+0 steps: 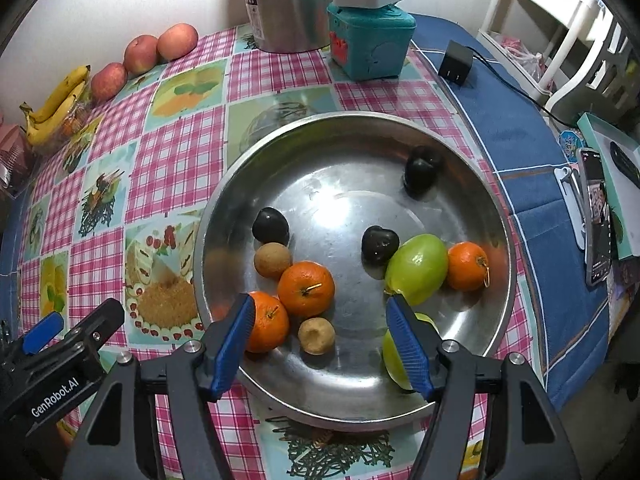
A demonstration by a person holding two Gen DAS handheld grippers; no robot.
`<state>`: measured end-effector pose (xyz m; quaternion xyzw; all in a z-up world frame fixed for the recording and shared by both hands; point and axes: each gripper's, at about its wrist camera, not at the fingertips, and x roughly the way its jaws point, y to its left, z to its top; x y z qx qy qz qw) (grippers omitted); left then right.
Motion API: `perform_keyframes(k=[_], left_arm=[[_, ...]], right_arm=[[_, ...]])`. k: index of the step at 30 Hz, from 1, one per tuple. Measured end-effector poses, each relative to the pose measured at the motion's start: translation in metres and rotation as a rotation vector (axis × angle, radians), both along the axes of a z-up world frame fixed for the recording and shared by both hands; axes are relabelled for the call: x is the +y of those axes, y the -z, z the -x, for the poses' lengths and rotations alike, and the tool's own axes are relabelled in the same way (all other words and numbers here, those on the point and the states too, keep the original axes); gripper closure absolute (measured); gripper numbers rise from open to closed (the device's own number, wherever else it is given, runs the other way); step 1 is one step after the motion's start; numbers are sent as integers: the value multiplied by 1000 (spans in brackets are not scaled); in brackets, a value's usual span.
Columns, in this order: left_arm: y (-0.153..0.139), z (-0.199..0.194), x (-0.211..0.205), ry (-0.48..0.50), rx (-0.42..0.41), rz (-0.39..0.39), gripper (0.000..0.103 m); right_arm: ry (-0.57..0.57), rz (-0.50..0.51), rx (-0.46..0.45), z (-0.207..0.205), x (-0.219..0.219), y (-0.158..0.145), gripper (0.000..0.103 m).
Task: Organize fruits
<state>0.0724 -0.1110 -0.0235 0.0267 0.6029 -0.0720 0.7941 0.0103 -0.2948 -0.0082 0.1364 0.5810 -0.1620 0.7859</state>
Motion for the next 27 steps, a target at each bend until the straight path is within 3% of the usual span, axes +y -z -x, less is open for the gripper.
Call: perform_keyframes(k=[12, 17, 20, 27], left_arm=[[4, -2, 4, -18, -5, -30, 0], [3, -3, 6, -20, -15, -39, 0], [2, -3, 8, -24, -35, -49, 0], [0, -2, 12, -23, -51, -31, 0]], right_arm=[[2, 2, -22, 1, 0, -1, 27], [-7, 10, -38, 0, 1, -3, 18], [-11, 34, -49, 0, 2, -4, 6], [-35, 34, -64, -1, 6, -4, 6]])
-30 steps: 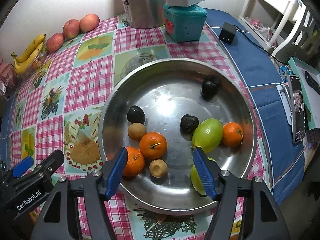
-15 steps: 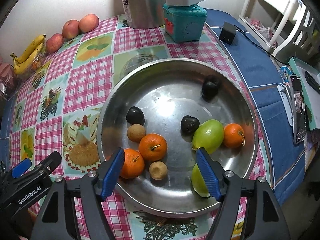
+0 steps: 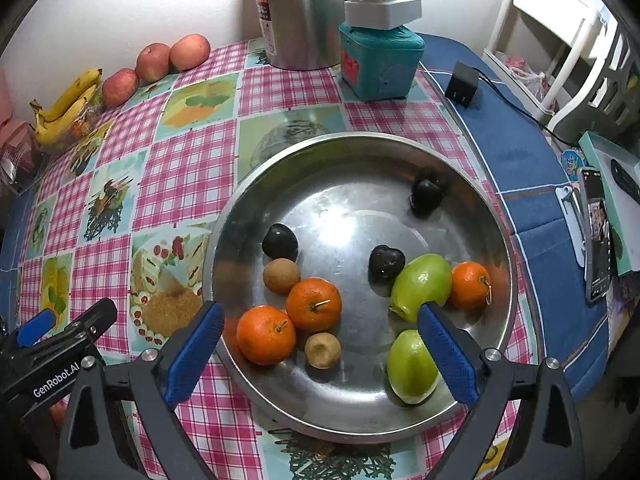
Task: Organize fruits
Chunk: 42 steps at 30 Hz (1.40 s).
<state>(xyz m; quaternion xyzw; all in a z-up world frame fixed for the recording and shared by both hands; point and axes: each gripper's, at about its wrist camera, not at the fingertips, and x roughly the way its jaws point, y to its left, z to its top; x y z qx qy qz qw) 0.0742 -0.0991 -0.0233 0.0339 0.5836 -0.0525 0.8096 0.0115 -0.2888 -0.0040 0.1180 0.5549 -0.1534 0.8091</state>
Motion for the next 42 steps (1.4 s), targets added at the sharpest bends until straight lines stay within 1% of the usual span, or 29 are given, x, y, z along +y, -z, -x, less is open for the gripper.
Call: perform_keyframes(k=[3, 5, 6, 8, 9, 10, 14, 17, 19, 22, 26, 30, 32, 34, 38, 42], left_arm=[[1, 0, 2, 11, -5, 21, 0], [0, 0, 2, 21, -21, 9, 0], [0, 0, 3, 22, -31, -8, 0], [-1, 0, 3, 16, -63, -85, 0], [0, 0, 4, 9, -78, -136, 0], [0, 0, 5, 3, -84, -158, 0], [-3, 3, 11, -32, -110, -207, 0], [-6, 7, 19, -71, -130, -277, 0], [-5, 9, 23, -64, -128, -302, 0], [-2, 16, 29, -57, -100, -329, 0], [1, 28, 36, -46, -52, -324, 0], [-3, 48, 42, -32, -46, -318, 0], [-6, 58, 45, -32, -56, -313, 0], [-10, 69, 48, -27, -62, -290, 0], [-23, 80, 50, -19, -108, -265, 0], [-34, 88, 53, -23, -138, -227, 0]], right_arm=[[-10, -9, -9, -1, 2, 0, 6], [-19, -18, -17, -3, 5, 1, 6], [-24, -21, -19, -4, 5, 1, 6], [-34, -13, -23, -4, 8, 1, 6], [-40, -6, -28, -4, 10, 1, 6], [-45, -1, -34, -4, 11, 1, 6], [-47, -10, -46, -4, 14, 1, 6], [-51, -15, -45, -3, 18, 2, 6], [-54, -18, -43, -1, 22, 3, 6], [-58, -32, -39, 6, 28, 5, 6], [-61, -41, -48, 17, 33, 2, 6], [-56, -26, -57, 33, 35, -2, 6], [-51, -19, -51, 42, 36, -2, 6], [-51, -7, -48, 50, 38, -2, 6], [-67, 15, -48, 63, 46, -4, 6], [-65, 28, -83, 70, 50, -12, 6]])
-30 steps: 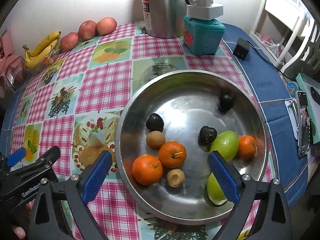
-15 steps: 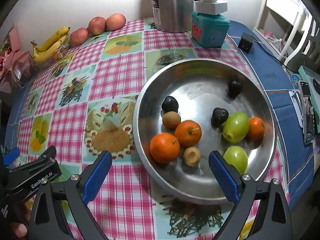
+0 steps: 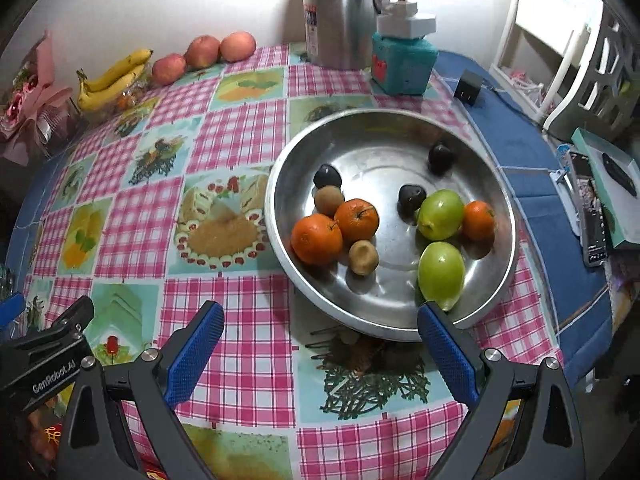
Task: Organize fruits
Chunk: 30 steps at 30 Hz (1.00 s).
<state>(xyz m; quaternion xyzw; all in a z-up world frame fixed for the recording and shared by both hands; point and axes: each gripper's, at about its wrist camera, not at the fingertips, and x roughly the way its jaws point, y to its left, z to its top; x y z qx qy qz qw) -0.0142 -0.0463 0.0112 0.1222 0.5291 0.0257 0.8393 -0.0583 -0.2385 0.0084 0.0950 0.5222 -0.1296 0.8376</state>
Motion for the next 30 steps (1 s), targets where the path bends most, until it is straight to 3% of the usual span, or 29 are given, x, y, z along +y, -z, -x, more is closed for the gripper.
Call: perform_keyframes(k=[8, 11, 30], left_arm=[[-1, -1, 2, -8, -14, 9, 0], [6, -4, 4, -14, 24, 23, 0], [6, -3, 3, -20, 29, 36, 0]], right_arm=[[9, 18, -74, 5, 2, -16, 6], [6, 19, -75, 4, 2, -15, 6], [-8, 15, -69, 2, 4, -11, 6]])
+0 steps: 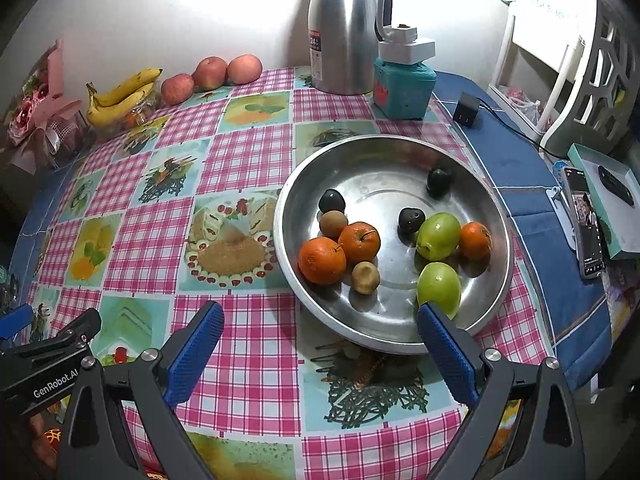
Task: Organize fruits
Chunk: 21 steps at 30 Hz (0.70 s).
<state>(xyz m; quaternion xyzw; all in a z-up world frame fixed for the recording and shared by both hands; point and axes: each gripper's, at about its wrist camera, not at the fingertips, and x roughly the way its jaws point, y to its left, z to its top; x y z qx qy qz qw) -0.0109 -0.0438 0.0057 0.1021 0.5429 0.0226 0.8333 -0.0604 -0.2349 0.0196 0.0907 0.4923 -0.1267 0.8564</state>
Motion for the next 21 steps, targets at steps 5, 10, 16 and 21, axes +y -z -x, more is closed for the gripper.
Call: perform_keyframes(k=[5, 10, 16, 21], left_arm=[[0, 0, 0, 0, 4, 5, 0], [1, 1, -3, 10, 5, 2, 0], [2, 0, -2, 6, 10, 3, 0], [2, 0, -2, 6, 11, 4, 0]], right_arm=[[0, -1, 4, 0, 0, 0, 6], [-3, -3, 5, 1, -1, 2, 6], [1, -8, 3, 2, -3, 2, 6], [-6, -4, 4, 1, -1, 2, 6]])
